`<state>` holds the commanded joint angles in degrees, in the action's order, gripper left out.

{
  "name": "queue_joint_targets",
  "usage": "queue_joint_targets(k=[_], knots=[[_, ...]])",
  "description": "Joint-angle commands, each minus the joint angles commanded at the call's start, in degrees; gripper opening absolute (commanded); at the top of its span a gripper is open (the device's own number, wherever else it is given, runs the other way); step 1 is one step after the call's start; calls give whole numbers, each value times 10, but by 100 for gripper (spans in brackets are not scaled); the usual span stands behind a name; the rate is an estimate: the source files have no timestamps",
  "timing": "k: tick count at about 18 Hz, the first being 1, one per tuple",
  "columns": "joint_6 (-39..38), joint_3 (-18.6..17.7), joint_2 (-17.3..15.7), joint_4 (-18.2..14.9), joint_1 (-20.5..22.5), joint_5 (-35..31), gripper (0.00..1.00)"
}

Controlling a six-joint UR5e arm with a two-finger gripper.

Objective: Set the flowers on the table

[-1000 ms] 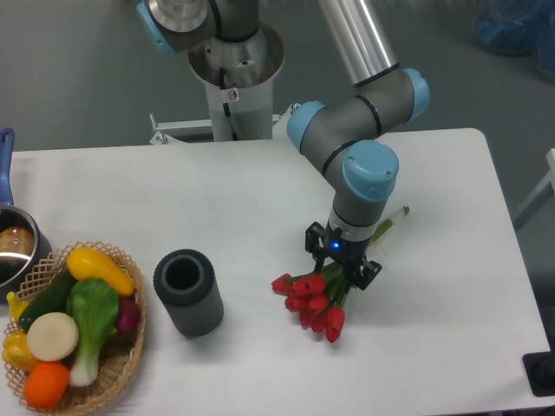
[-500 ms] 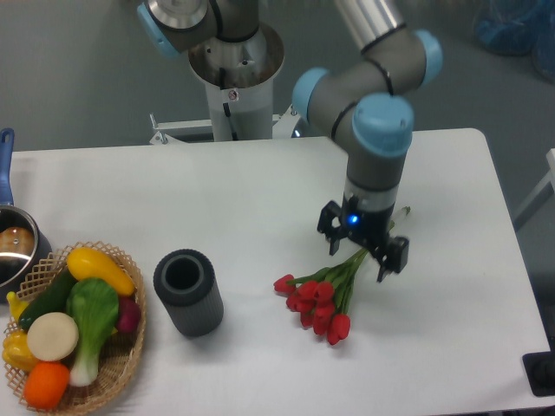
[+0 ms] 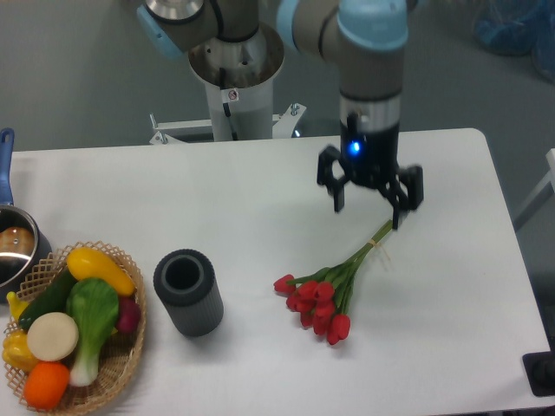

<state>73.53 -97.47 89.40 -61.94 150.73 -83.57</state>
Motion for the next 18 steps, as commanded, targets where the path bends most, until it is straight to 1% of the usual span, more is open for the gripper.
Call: queue_joint_targets(k=[2,3,6,7,9,11,18], knots=[[48,0,-20,-36,12,-33,100],[59,0,-26,-46,17,-40,100],[90,3,-32,-63,30,-42,100],[114,3,-37,-77,37,-49,100],[196,5,-45,-108,54,-70,100],[226,6,-51,-112,66,-72,100],[226,4,-50,-109,69,-65,100]])
